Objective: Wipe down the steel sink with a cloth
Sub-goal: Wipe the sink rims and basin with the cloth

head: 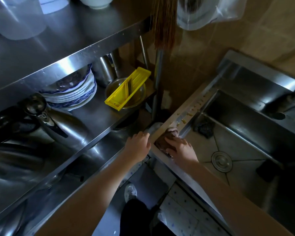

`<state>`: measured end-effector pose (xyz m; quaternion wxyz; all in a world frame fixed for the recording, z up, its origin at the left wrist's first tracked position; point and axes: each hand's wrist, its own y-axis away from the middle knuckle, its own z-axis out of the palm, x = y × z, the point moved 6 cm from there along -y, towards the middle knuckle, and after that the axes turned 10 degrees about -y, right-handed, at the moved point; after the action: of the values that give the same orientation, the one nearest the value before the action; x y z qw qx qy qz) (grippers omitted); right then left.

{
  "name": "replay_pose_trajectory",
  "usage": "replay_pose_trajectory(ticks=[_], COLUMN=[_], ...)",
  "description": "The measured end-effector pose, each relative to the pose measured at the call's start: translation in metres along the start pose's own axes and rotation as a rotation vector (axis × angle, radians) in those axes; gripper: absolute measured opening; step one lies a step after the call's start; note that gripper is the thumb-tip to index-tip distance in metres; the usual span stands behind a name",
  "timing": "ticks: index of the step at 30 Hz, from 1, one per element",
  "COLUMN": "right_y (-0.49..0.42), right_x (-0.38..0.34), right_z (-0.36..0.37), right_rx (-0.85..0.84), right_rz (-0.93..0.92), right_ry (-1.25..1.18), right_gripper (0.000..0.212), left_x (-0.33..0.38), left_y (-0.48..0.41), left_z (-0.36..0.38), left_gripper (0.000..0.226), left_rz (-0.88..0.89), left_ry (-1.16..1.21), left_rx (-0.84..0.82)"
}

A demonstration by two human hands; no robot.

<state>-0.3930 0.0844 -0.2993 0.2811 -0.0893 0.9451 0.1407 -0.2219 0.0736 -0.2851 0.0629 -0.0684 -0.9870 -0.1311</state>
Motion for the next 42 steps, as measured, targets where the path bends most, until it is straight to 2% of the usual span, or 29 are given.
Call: replay_pose_trajectory(ticks=[4,10,15,23,29,37,42], right_y=[-0.003,-0.013,-0.021,-0.047,-0.072,-0.042,-0.033], right_x=[-0.003,-0.006,0.003,0.030,0.053,0.023,0.015], right_z=[0.002,0.003,-0.001,-0.024,-0.043,-0.021,-0.008], right_rx=[0.077,0.145,0.228,0.332,0.329,0.290,0.330], right_rz=[-0.044,-0.168,-0.120,0.081,0.232,0.141,0.134], right_ry=[0.102,-0.056,-0.020,-0.012,-0.148,-0.191,-0.225], right_gripper=[0.046,0.042,0.044,0.036,0.043,0.047,0.051], left_x=[0.001,0.002,0.001,0.005,-0.001,-0.002,0.007], left_y=[-0.007,-0.015,-0.024,-0.037,-0.048,-0.060,-0.069], left_z=[0.002,0.006,0.008,0.004,0.004,0.002,0.000], left_gripper=[0.035,0.034,0.035,0.036,0.038,0.039,0.040], left_rz=[0.010,0.026,0.041,0.094,0.112,0.202,0.243], left_ry=[0.011,0.000,0.022,0.061,0.063,0.083,0.027], left_rx=[0.012,0.005,-0.002,-0.025,-0.050,-0.048,-0.024])
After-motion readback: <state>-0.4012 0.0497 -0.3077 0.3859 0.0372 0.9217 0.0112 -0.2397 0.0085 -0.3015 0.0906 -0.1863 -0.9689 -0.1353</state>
